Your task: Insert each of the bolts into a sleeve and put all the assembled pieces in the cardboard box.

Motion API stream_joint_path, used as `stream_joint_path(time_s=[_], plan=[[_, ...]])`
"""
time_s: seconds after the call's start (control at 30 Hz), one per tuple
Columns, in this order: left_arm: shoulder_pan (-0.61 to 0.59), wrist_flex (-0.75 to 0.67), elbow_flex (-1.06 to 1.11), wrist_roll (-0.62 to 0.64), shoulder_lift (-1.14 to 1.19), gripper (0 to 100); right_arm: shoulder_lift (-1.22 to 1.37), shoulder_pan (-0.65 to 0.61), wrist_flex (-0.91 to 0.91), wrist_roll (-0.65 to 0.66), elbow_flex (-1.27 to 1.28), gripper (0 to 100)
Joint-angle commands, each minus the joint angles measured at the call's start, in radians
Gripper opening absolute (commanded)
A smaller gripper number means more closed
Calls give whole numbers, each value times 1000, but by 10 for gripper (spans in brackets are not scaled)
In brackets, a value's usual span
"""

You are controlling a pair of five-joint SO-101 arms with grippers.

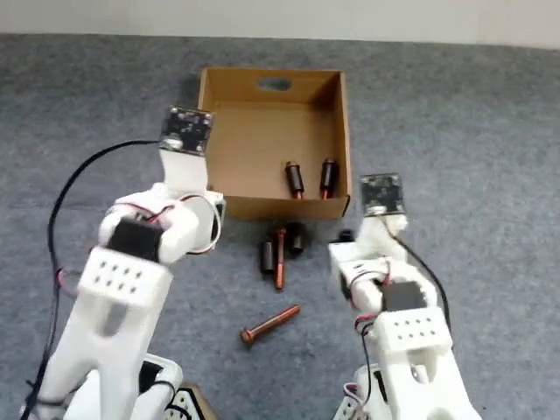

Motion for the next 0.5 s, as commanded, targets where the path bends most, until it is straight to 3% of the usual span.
stream_joint_path(time_s=[0.0,0.17,0.47], plan=[[-8,2,-21,6,-137,7,-139,-93,-22,-3,-10,7],[-8,-83,-15,6,-259,7,-271,-170,-101,-3,13,7],[35,-311,-15,8,-337,7,-349,-194,-561,-6,272,7]])
